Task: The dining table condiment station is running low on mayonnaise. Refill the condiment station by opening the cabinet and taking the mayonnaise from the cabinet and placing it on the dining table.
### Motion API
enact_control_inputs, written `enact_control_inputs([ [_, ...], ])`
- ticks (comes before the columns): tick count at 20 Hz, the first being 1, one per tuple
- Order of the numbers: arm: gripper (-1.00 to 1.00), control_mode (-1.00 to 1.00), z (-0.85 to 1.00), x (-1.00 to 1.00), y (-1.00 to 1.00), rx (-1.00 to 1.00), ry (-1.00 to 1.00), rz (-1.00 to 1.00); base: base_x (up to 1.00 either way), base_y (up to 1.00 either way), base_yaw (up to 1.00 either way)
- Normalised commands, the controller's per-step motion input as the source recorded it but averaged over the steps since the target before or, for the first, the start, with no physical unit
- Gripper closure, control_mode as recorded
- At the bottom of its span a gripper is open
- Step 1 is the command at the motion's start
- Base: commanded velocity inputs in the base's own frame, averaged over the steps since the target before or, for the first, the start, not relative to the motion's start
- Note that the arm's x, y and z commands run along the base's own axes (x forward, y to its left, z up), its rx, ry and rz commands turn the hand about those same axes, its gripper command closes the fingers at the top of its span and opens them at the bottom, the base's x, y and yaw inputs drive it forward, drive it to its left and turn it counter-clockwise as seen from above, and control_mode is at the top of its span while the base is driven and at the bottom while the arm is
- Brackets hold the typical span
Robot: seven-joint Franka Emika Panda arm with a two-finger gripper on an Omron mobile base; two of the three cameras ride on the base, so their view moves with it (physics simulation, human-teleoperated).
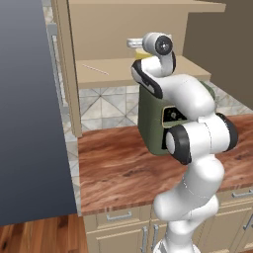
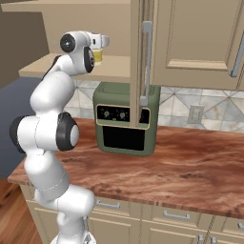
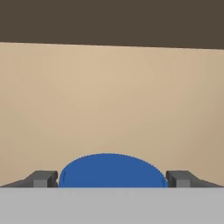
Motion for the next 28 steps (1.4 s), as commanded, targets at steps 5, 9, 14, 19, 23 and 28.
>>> enact_control_inputs([
  [5, 1.00, -1.00, -0.01, 0.00, 0.00, 0.00, 0.00, 0.00, 0.00, 0.00, 0.00],
  [9, 1.00, -1.00, 0.00, -0.21, 0.07, 0.00, 0.00, 0.00, 0.00, 0.00, 0.00],
  [14, 1.00, -1.00, 0.22, -0.84, 0.37, 0.00, -0.07, 0.00, 0.00, 0.00, 0.00],
  [19, 1.00, -1.00, 0.54, -1.00, 0.37, 0.00, -0.09, -0.01, 0.00, 0.00, 0.00],
  [23, 1.00, -1.00, 0.62, -0.99, 0.00, 0.00, 0.00, -0.01, 0.00, 0.00, 0.00],
  [28, 1.00, -1.00, 0.11, -0.98, 0.00, 0.00, 0.06, 0.00, 0.00, 0.00, 0.00],
])
